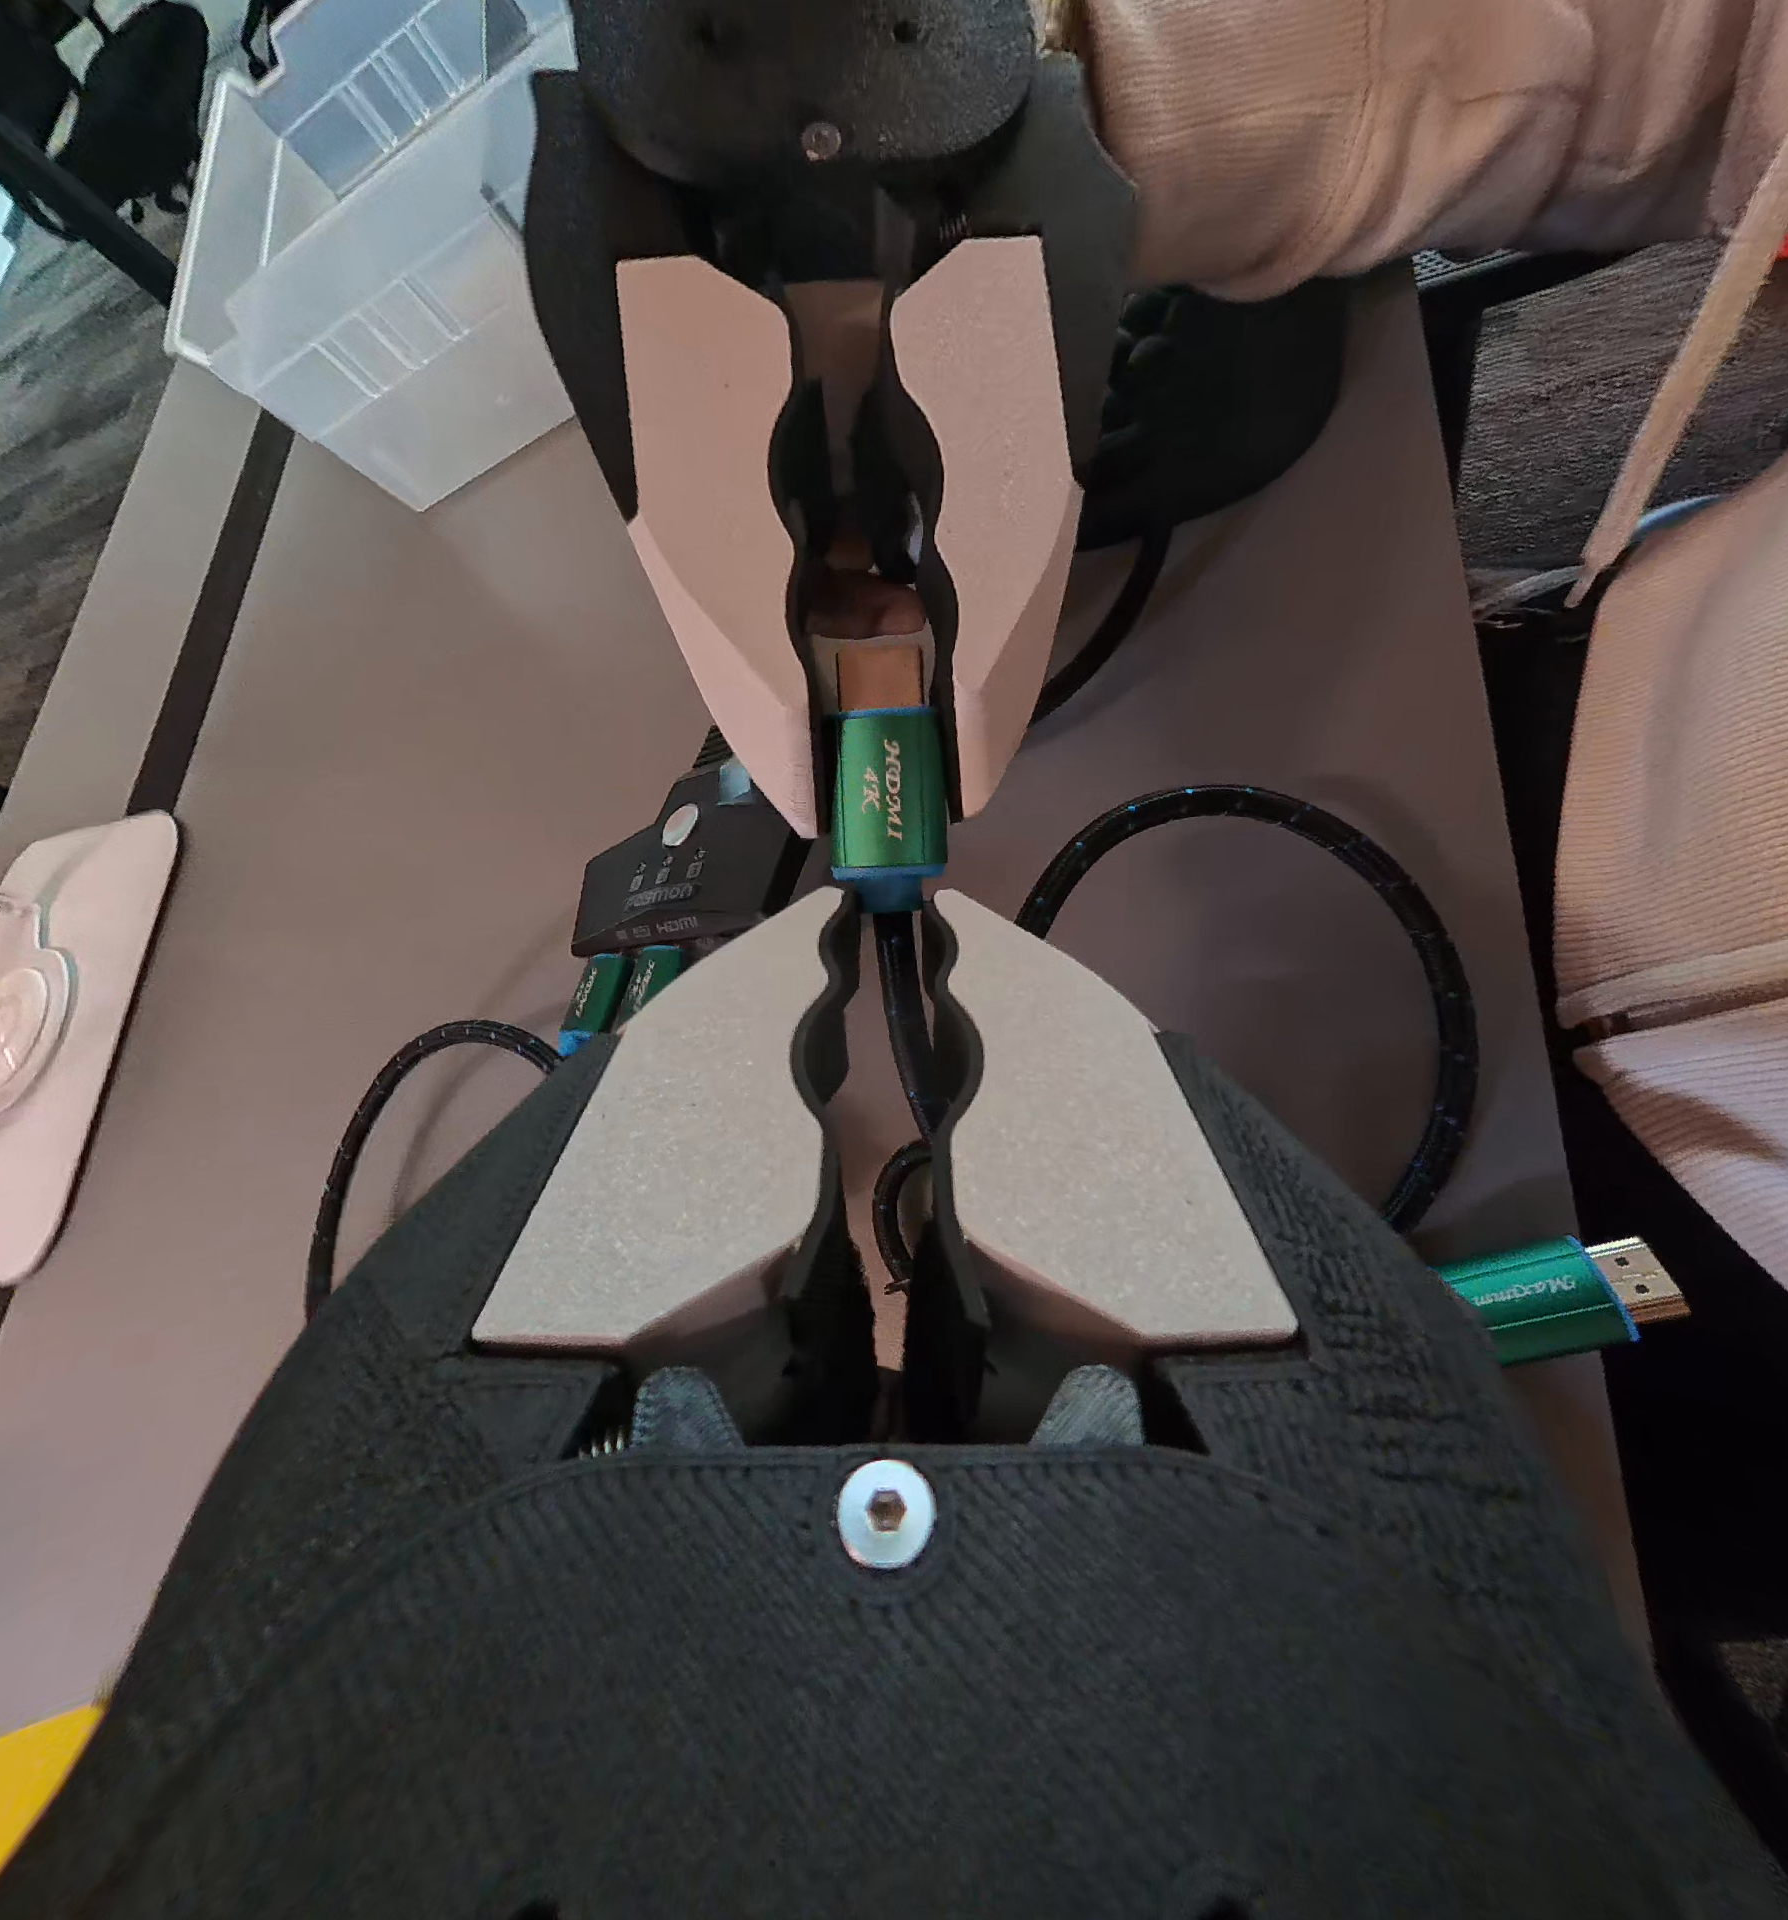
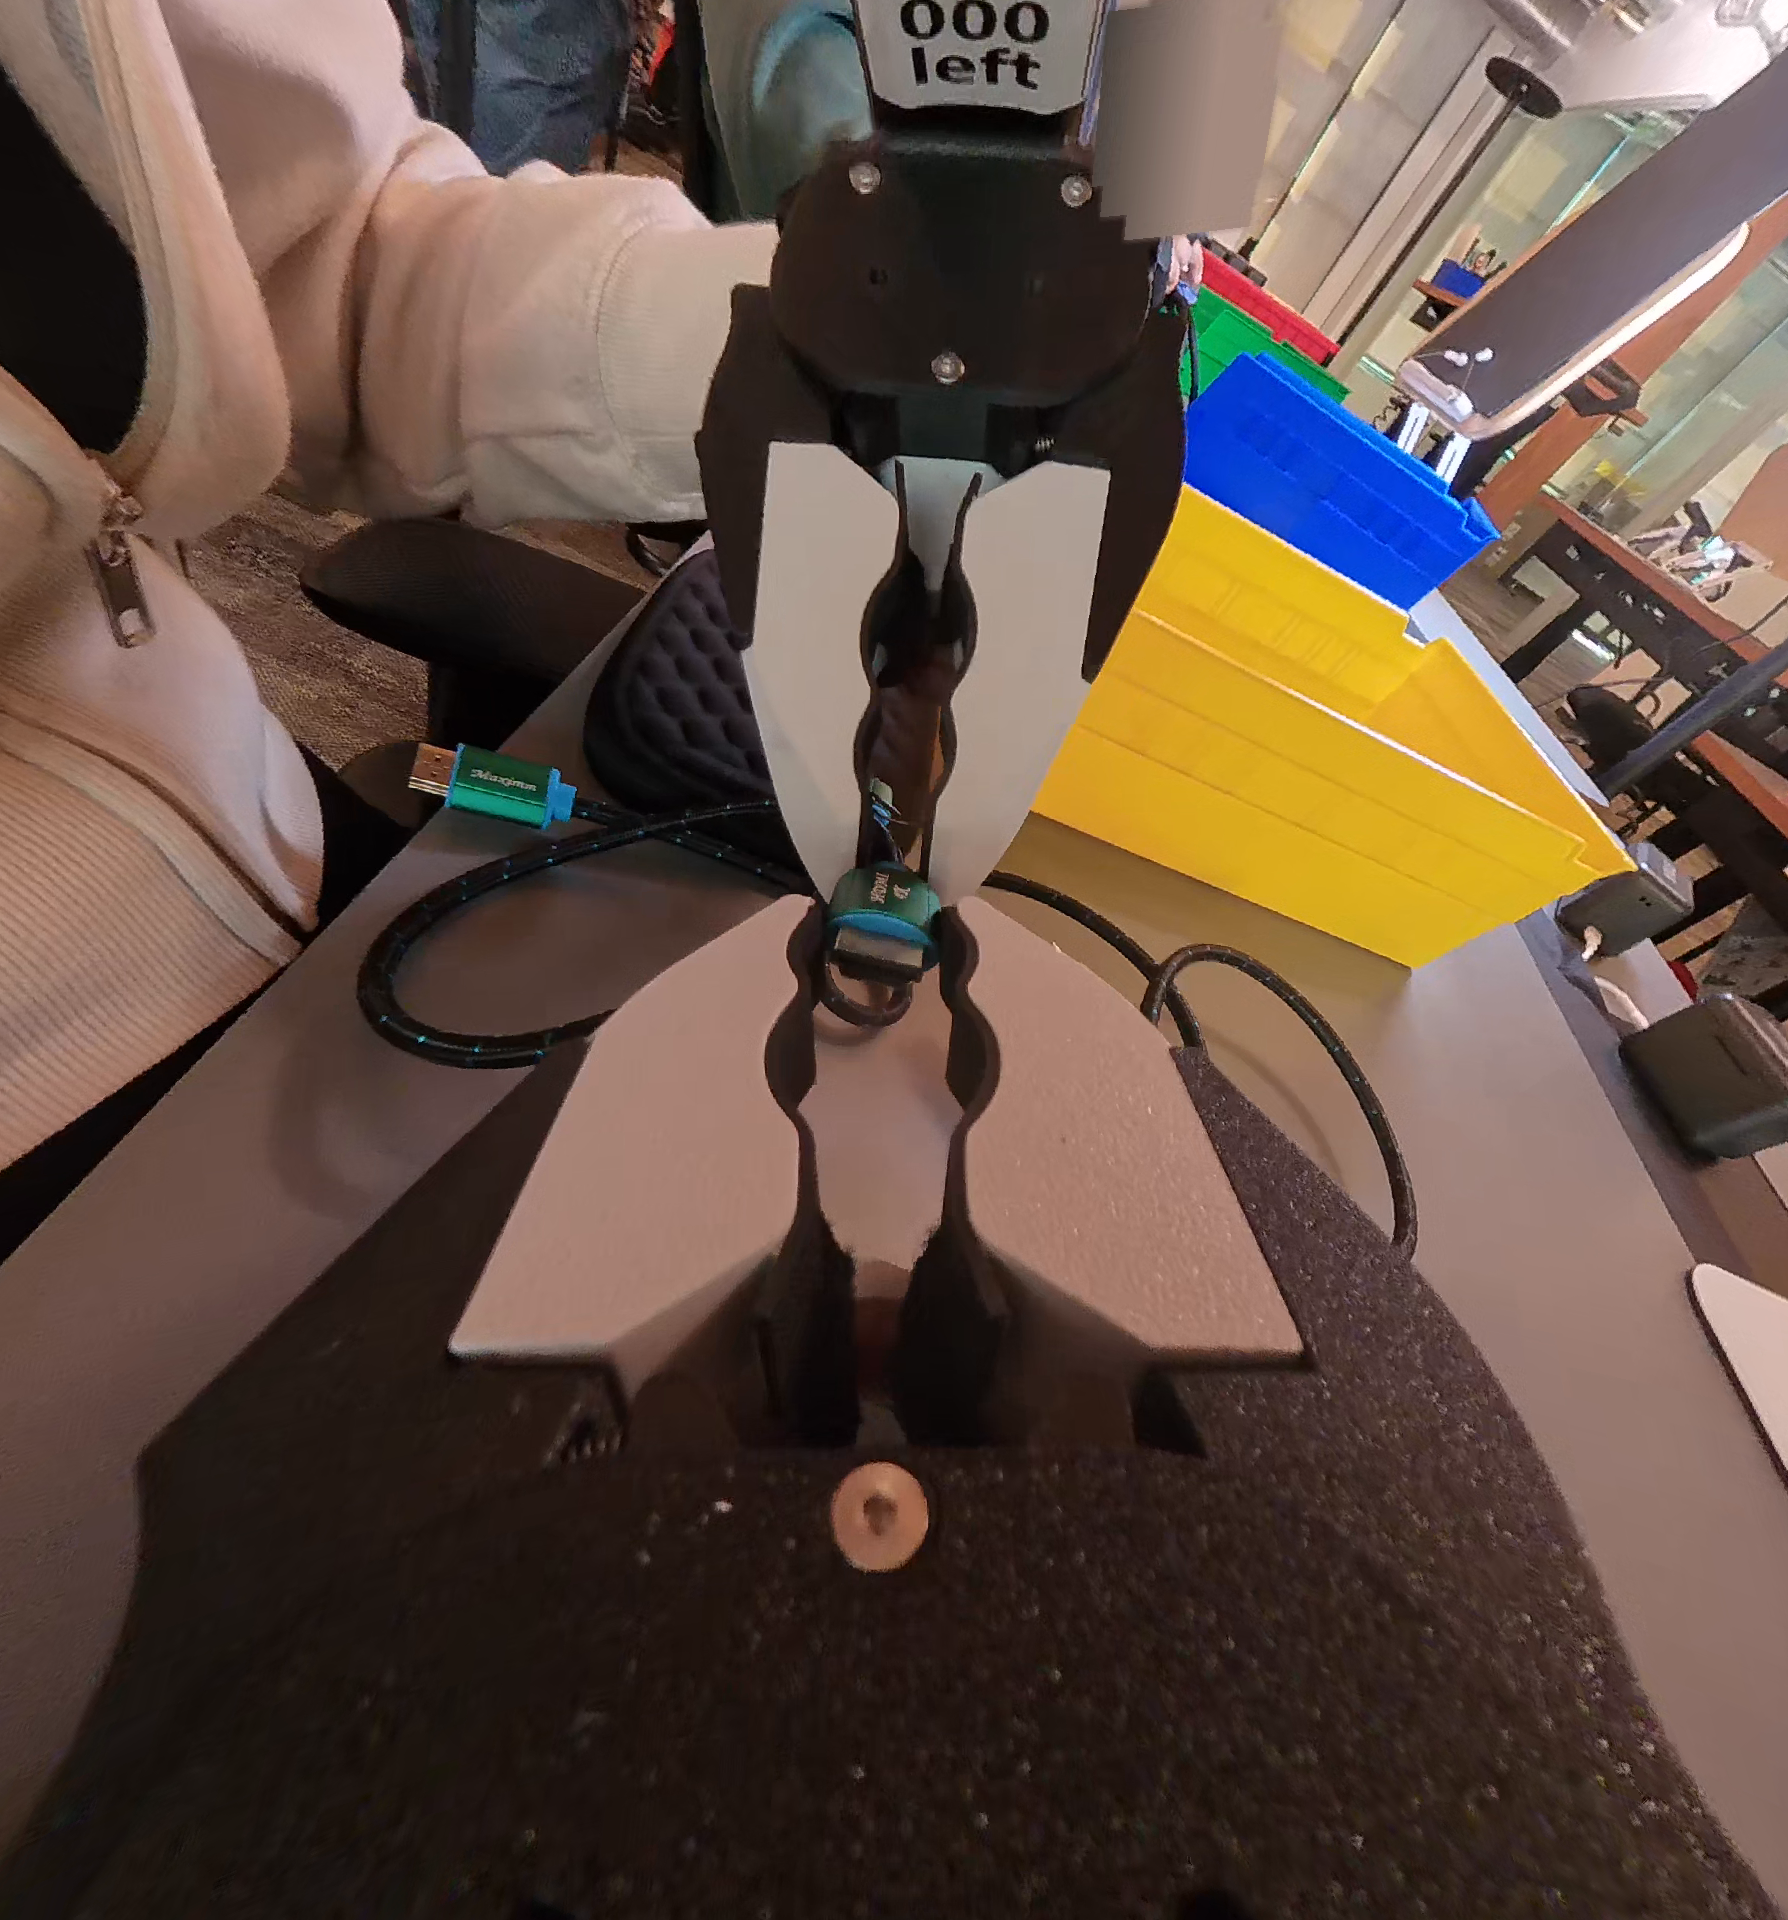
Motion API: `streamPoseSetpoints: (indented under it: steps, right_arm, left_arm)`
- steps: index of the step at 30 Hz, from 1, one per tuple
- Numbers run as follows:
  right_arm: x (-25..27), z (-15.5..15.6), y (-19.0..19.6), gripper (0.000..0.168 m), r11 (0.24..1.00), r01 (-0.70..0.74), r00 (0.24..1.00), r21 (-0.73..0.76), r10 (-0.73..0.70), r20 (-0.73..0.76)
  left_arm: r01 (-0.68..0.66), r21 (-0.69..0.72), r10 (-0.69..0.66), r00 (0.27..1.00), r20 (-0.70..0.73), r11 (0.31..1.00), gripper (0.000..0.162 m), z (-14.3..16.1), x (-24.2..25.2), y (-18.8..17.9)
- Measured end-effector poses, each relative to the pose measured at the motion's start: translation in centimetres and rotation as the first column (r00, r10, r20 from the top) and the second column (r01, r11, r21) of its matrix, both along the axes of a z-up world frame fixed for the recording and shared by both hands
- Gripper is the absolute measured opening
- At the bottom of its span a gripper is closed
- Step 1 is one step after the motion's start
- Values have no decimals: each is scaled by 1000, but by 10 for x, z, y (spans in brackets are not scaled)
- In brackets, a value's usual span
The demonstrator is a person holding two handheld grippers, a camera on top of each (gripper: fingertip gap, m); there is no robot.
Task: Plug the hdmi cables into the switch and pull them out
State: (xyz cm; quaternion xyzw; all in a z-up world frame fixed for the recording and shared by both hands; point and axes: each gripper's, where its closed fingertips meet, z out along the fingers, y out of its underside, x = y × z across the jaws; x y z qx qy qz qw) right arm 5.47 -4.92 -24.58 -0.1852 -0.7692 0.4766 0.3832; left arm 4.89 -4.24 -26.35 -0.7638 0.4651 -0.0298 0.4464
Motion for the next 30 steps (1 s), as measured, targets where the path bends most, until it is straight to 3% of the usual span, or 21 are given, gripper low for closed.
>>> streamPoseSetpoints:
  steps: [3, 5, 7, 10, 13, 15, 18, 19, 22, 27, 30]
  right_arm:
    - [-9, -8, 13, 22, 995, 99, 993, 31, -101, 60]
    - [-8, -13, 26, 51, 986, 145, 980, 79, -155, 129]
    - [-6, -14, 43, 68, 974, 198, 955, 108, -216, 203]
    - [0, -22, 82, 59, 947, 278, 876, 160, -319, 363]
    - [6, -43, 110, 44, 949, 288, 763, 127, -308, 568]
    - [-1, -59, 121, 44, 940, 319, 708, 117, -319, 630]
    - [-6, -83, 119, 60, 947, 282, 663, 154, -309, 682]
    - [-7, -89, 116, 61, 951, 265, 659, 161, -301, 690]
    - [-15, -98, 109, 42, 961, 218, 714, 170, -276, 643]
    - [-14, -94, 107, 40, 966, 116, 833, 233, -222, 506]
    - [-15, -92, 108, 40, 964, 111, 855, 239, -216, 472]
  left_arm:
    - [-110, -62, 107, 993, -48, 992, 11, -6, -14, 5]
    - [-220, -45, 206, 956, -210, 974, 11, -10, -40, 11]
    - [-253, -69, 226, 936, -269, 965, 11, -13, -51, 12]
    - [-236, -151, 194, 949, -247, 960, 11, -20, -50, 14]
    - [-233, -239, 165, 948, -271, 943, 11, -32, -53, 18]
    - [-219, -297, 133, 949, -285, 930, 11, -39, -53, 20]
    - [-208, -370, 83, 941, -327, 905, 11, -46, -55, 21]
    - [-207, -390, 65, 936, -346, 897, 11, -49, -56, 21]
    - [-209, -440, 12, 912, -410, 873, 11, -54, -60, 21]
    - [-211, -473, -65, 863, -502, 856, 11, -58, -63, 24]
    - [-204, -468, -95, 837, -539, 860, 11, -58, -60, 24]
